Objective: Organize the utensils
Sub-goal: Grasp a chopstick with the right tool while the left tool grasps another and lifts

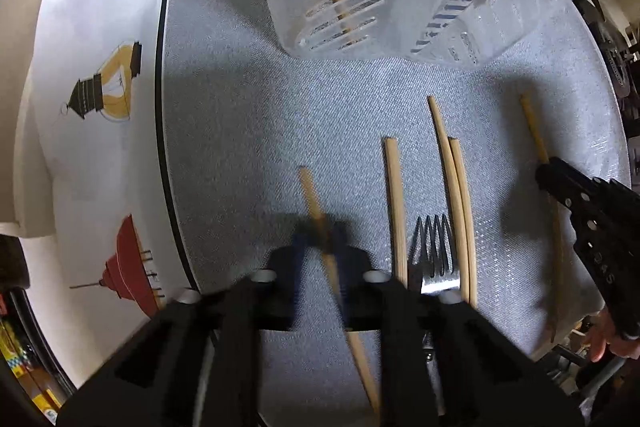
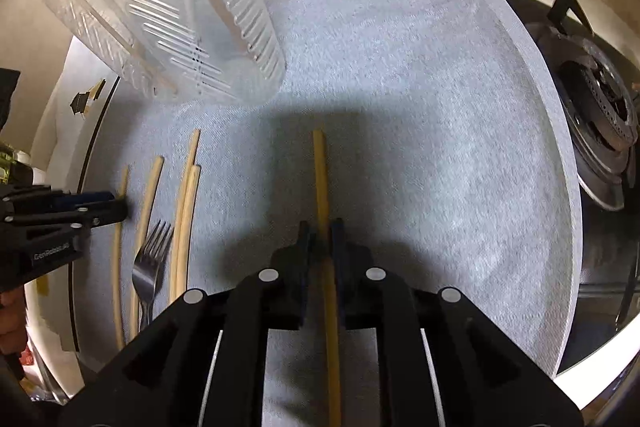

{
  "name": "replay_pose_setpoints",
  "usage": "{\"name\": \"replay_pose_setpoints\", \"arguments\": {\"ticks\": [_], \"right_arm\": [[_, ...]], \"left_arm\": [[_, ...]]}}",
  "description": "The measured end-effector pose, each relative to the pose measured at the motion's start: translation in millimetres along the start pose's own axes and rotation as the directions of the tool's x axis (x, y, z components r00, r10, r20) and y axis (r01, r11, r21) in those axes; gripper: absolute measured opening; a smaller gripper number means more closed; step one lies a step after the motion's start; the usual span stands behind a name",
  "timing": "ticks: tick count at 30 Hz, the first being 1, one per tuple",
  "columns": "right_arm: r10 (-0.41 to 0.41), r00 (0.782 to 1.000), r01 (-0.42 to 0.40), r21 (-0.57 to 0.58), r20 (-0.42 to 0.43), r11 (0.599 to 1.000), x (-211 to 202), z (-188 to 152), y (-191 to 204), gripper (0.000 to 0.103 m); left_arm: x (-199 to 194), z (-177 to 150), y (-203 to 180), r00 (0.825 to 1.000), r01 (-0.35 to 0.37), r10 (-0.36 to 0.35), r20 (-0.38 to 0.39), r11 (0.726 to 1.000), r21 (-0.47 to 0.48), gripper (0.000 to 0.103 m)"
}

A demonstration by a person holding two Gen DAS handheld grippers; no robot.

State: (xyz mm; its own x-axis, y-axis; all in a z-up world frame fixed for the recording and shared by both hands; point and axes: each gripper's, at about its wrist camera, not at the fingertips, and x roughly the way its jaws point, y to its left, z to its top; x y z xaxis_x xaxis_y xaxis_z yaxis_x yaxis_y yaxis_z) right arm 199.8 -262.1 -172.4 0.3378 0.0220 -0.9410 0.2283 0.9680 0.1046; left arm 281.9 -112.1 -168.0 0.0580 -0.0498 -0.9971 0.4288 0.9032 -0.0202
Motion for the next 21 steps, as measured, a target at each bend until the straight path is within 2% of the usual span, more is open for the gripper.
{"name": "replay_pose_setpoints", "arguments": {"ticks": [3,5,7,9,15,21], "right_arm": [[0.025,1.0,-0.024,0.027,-0.002,0.999,-5,-2,-4,0.006],[0.037,0.999,-0.038,0.028,0.017,0.999,-14,-4,-4,0.006],[0.054,0.998,-0.055,0.027,0.044,0.998,-31,-3,-2,0.006],[0.083,0.993,-0.086,0.033,0.081,0.996,-50,-1,-1,0.006],[0.138,0.974,-0.143,0.017,0.179,0.99,-94,1,5,0.006],[0.188,0.946,-0.18,-0.054,0.265,0.982,-134,0,21,0.006]], "left_arm": [[-2,-7,12,0.997,0.075,-0.075,0.022,0.997,-0.03,0.005],[-12,-13,21,0.991,0.121,-0.118,0.063,0.991,-0.05,0.005],[-32,-19,31,0.982,0.161,-0.152,0.116,0.985,-0.069,0.005],[-57,-27,39,0.964,0.209,-0.194,0.179,0.976,-0.067,0.005],[-115,-42,47,0.913,0.248,-0.225,0.341,0.968,-0.025,0.005],[-163,-60,43,0.871,0.232,-0.226,0.437,0.972,0.041,0.005]]}}
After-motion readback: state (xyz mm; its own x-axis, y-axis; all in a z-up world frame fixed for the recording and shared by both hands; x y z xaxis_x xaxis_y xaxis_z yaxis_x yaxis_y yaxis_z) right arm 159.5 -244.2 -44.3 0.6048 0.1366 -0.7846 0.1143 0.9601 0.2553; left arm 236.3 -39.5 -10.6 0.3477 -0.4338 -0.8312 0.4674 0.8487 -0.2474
